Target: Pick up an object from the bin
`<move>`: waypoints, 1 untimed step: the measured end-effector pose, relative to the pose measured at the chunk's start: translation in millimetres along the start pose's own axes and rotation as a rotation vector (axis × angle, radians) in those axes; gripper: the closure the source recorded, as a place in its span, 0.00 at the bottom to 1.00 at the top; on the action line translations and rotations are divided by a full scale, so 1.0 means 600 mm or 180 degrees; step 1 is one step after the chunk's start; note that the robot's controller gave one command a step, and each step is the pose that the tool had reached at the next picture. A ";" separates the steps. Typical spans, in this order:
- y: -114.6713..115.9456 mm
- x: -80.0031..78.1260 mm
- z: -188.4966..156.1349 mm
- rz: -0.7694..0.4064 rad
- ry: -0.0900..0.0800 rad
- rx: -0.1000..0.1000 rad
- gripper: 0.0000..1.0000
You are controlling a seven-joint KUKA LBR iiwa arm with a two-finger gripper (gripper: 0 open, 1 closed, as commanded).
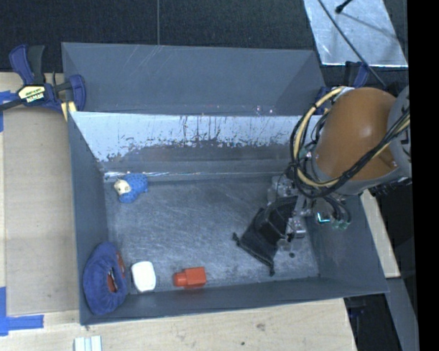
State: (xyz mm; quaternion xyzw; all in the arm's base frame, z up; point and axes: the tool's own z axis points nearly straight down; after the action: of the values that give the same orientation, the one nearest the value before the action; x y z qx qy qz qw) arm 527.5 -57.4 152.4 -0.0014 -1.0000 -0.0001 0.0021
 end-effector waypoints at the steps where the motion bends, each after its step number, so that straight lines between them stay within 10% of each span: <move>1: -0.024 0.004 0.129 0.0119 -0.0097 -0.0012 0.00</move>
Offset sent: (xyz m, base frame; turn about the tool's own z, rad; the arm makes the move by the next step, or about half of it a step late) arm -0.0094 -0.0172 -0.0805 0.0402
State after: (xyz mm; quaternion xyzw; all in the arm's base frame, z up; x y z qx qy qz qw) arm 524.9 -71.6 74.8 -0.0201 -0.9997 -0.0018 -0.0131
